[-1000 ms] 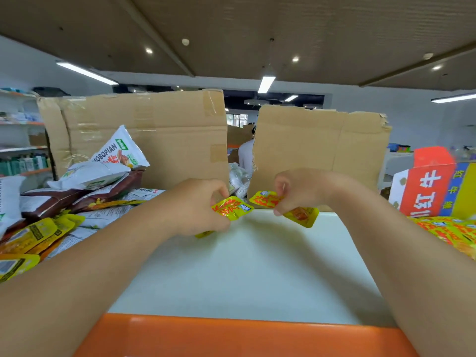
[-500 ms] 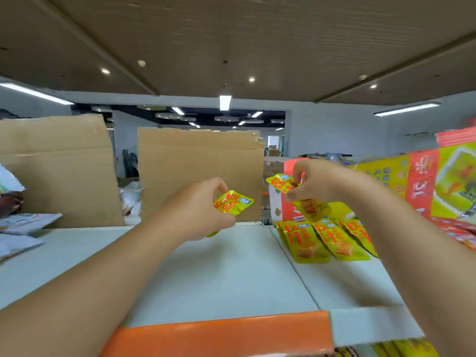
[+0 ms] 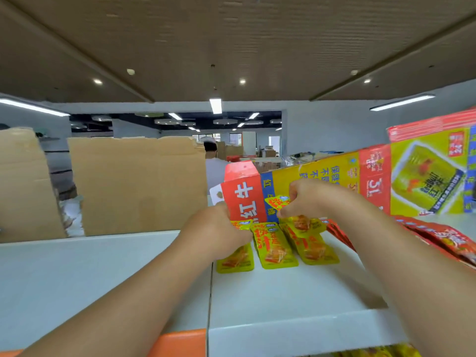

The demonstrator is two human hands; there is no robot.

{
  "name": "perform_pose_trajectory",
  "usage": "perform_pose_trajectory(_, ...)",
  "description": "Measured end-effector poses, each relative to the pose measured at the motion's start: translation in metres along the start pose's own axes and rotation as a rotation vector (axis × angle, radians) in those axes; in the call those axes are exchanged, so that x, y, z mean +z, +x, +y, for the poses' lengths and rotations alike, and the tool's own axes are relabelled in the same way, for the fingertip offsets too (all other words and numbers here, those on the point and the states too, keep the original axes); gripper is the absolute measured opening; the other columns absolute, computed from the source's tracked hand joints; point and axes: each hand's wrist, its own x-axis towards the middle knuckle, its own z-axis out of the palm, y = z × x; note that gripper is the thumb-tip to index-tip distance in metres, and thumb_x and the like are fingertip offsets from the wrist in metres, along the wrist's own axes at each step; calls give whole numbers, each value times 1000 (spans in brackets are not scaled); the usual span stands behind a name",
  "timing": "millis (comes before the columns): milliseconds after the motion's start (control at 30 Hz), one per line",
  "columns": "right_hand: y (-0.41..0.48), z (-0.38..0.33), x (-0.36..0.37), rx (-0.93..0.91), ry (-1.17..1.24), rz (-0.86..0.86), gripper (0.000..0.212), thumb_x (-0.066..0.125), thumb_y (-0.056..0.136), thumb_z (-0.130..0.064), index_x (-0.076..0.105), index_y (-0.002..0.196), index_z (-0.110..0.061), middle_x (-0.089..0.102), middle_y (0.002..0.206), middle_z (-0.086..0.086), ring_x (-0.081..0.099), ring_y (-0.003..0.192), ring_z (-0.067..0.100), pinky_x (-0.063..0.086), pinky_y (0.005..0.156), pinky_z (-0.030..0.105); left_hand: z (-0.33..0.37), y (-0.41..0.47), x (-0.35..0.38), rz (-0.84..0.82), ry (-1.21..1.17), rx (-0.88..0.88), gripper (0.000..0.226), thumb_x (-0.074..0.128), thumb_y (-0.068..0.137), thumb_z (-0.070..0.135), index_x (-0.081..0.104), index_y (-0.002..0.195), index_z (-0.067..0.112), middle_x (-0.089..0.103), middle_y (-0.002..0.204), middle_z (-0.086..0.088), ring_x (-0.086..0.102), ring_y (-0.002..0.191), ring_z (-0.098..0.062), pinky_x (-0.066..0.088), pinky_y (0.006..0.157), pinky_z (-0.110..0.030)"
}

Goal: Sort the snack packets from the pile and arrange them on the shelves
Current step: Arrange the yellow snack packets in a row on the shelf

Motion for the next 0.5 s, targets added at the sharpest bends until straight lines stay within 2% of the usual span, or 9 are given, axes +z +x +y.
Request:
perform_pose_trajectory(133,13,-5,2,-27,49,-15,52,70,85,-59,54,116,-20,54,109,0,55,101,24,44,74,32,-6,-3,11,-15,43,-70,44,69,71,55,57,106,32,65,93,11,64,85,-14,53,70,-29)
perform_pose_trajectory(233,20,-5,16,-33,124,-30,50,71,84,-57,53,110,-19,56,107,0,56,99,23,44,70,31,-9,-3,13,-24,35,-89,54,69,68,55,59,116,35,65,99,12,64,88,-13,49,66,-26)
perform_pose_trajectory(333,23,-1,28,-31,143,-74,47,73,83,-57,49,102,-21,52,94,-4,53,93,22,38,59,29,-8,-3,14,-18,37,-103,55,69,67,55,58,116,35,64,94,13,63,84,-9,47,63,-25)
perform_pose_trajectory(400,24,0,30,-30,155,-78,47,73,82,-57,48,101,-22,49,89,-6,53,92,21,37,59,29,-8,-3,16,-21,47,-115,53,70,68,55,57,114,34,63,91,14,63,82,-8,49,63,-25)
perform_pose_trajectory(500,20,-2,29,-50,138,-82,46,72,84,-57,47,104,-23,50,97,-4,52,94,21,39,64,29,-7,-5,17,-28,70,-129,48,70,68,56,56,108,33,63,89,12,63,82,-10,54,68,-28)
